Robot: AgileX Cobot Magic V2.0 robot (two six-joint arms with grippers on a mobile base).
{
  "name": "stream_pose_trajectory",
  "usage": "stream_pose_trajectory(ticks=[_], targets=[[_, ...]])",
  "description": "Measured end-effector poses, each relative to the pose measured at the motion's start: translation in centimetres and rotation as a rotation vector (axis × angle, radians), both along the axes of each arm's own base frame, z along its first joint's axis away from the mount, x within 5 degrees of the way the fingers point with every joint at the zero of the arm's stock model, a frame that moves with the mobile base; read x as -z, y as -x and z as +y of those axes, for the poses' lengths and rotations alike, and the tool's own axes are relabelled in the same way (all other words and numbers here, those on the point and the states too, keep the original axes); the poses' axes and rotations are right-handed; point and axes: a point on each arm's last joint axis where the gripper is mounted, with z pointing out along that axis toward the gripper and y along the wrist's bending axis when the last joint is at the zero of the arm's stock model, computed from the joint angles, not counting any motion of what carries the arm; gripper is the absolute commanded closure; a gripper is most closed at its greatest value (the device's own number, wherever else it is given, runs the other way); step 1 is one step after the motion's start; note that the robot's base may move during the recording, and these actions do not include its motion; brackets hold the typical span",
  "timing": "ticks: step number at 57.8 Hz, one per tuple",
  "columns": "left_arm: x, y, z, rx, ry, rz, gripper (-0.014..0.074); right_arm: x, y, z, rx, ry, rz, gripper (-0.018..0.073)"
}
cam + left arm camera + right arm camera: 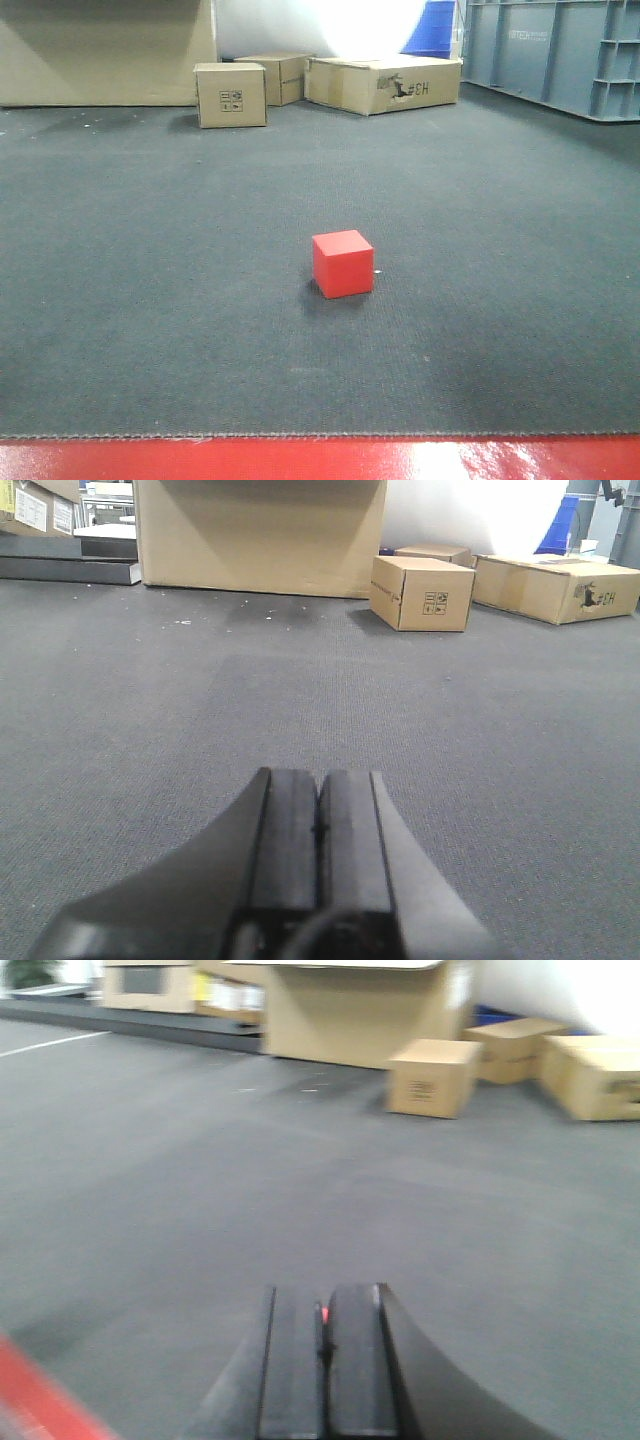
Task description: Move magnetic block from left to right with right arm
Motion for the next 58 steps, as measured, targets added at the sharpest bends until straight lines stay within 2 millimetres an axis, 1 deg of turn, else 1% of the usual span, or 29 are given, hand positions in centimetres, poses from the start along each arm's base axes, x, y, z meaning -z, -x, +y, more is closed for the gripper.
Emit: stream_pose_trajectory(ticks=[4, 10, 15, 21, 33, 40, 42, 45, 58], targets=[[0.0, 0.0, 0.0, 0.000, 0.000, 0.000, 0.0722, 0.3, -0.4, -0.6, 0.092, 0.007, 0.010, 0.0501], [0.0, 0.0, 0.0, 0.000, 0.000, 0.000, 0.0722, 1.2, -0.9, -1.7, 0.249, 0.019, 0.034, 0.0501], [0.0, 0.0, 0.0, 0.000, 0.000, 0.000, 0.0722, 2.8, -1.0, -2.7, 0.377, 0.032, 0.057, 0.0501], [0.0, 0.0, 0.0, 0.000, 0.000, 0.000, 0.0722, 4.8, -0.4, -3.5, 0.479, 0.040, 0.053, 0.0501], [0.0, 0.0, 0.0, 0.000, 0.000, 0.000, 0.0722, 8.9, 0.9, -4.3, 0.607, 0.038, 0.003, 0.0501], [0.0, 0.0, 0.0, 0.000, 0.000, 0.000, 0.0722, 11.5, 0.9, -4.4, 0.622, 0.038, 0.003, 0.0501], [0.0, 0.0, 0.0, 0.000, 0.000, 0.000, 0.0722, 11.9, 0.8, -4.4, 0.621, 0.039, 0.004, 0.0501], [0.0, 0.0, 0.0, 0.000, 0.000, 0.000, 0.0722, 12.2, 0.8, -4.4, 0.622, 0.039, 0.005, 0.0501], [0.0, 0.0, 0.0, 0.000, 0.000, 0.000, 0.0722, 12.0, 0.7, -4.4, 0.620, 0.032, -0.021, 0.0501]])
